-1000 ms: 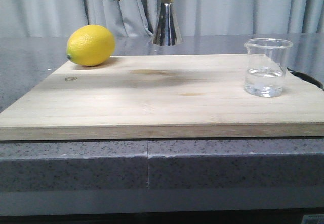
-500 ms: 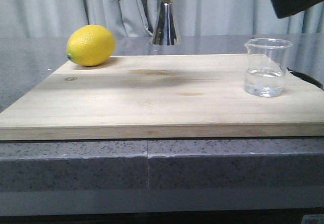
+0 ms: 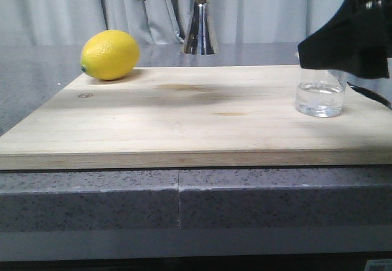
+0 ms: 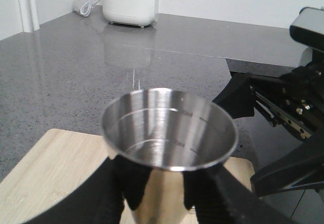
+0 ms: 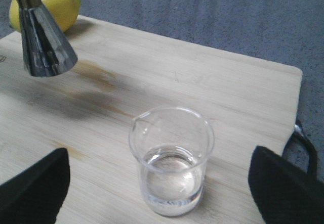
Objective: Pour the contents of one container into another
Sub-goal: 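Reach the right gripper to the glass beaker and grasp it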
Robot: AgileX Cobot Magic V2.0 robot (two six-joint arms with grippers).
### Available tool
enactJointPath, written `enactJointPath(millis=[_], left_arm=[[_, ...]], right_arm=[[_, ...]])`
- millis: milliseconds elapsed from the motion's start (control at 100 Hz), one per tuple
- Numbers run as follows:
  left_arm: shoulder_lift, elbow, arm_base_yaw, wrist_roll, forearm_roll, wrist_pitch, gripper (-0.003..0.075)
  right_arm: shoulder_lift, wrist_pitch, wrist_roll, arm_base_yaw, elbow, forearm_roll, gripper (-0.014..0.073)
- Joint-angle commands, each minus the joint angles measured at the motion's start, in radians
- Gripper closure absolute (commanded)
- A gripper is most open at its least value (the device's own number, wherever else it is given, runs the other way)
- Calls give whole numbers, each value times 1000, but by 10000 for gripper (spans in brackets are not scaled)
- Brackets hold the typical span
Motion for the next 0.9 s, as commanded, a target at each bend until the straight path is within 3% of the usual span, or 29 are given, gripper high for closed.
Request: enactJointPath(millis=[0,540,760,890], left_arm=[[-50,-33,-12,-10,-74,106,535],[-50,-33,-12,-10,-74,106,535],[-50,-33,-12,-10,-74,106,535],[-50,-33,-12,-10,-74,106,535]], right_arm=[[14,-217,26,12,29,-1,-55],[360,-685,47,33,67,-9,-55],[441,-719,47,33,39,-9,-48],[453,-727,47,33,36,-9,60]])
